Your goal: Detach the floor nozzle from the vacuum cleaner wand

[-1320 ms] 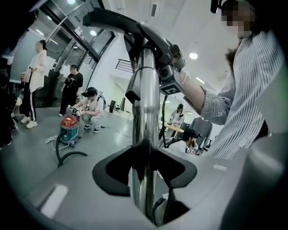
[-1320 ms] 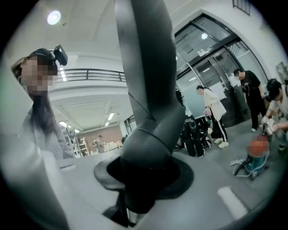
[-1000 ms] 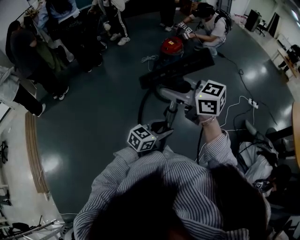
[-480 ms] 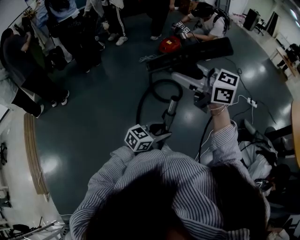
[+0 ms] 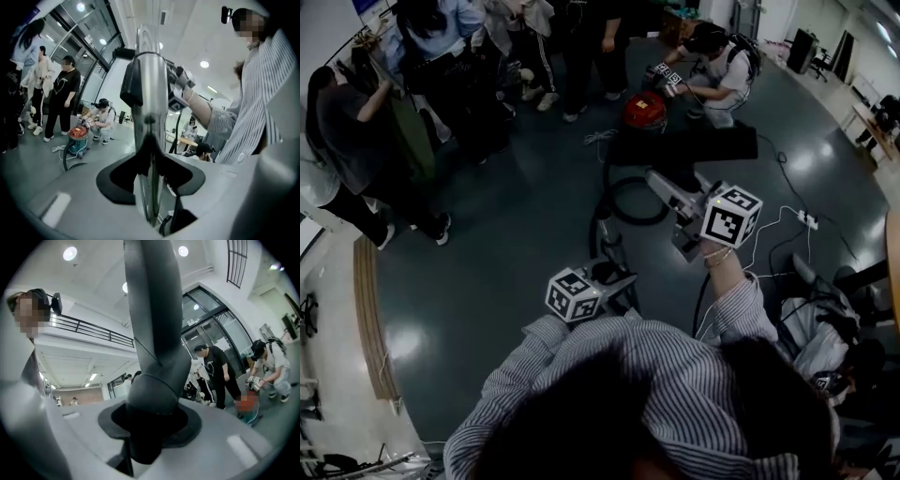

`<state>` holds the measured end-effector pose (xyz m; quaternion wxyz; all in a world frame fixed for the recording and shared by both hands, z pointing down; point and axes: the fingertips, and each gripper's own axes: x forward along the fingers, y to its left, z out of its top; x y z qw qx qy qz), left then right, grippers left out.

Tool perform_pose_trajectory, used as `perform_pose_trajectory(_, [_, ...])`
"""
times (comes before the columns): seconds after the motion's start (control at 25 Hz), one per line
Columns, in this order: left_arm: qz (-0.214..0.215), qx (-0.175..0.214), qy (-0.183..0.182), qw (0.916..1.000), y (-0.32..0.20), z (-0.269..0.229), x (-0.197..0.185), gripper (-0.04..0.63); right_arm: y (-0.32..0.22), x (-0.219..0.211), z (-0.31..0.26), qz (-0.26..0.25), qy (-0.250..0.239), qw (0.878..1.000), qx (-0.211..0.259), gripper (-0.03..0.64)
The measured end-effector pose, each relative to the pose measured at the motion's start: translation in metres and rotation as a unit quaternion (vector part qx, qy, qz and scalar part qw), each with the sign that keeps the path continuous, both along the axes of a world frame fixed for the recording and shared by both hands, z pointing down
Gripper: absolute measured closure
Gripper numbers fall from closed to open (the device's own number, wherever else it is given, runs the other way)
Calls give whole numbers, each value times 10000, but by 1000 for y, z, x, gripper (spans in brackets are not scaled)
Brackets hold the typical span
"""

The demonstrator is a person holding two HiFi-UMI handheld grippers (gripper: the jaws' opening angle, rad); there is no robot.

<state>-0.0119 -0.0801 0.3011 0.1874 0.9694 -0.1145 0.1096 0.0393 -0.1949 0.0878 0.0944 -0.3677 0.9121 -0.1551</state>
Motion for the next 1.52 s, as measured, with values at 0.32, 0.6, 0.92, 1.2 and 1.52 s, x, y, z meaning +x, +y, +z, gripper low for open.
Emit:
perform_pose_trajectory(0.32, [-1315, 388, 861, 9868, -45, -53, -37, 414, 10, -19, 51, 613, -364, 9966, -419, 486])
perform_pose_trajectory(0.6, [-977, 378, 237, 9942, -37, -27, -31, 414, 8, -27, 84, 756, -720, 9893, -1018, 486])
perform_pose_trajectory(0.92, [-1162, 227, 351, 9924, -47, -26, -29, 414, 8, -8, 88, 1001, -861, 9866, -956, 486])
perform_pose_trajectory(1.2, [-1034, 168, 346, 9939, -46, -24, -21, 414, 11, -17, 92, 979, -522, 9887, -1011, 486])
perform_pose_trajectory(1.52, [-973, 200, 256, 9947, -41, -19, -11, 414, 18, -10, 98, 1039, -286, 9891, -1003, 486])
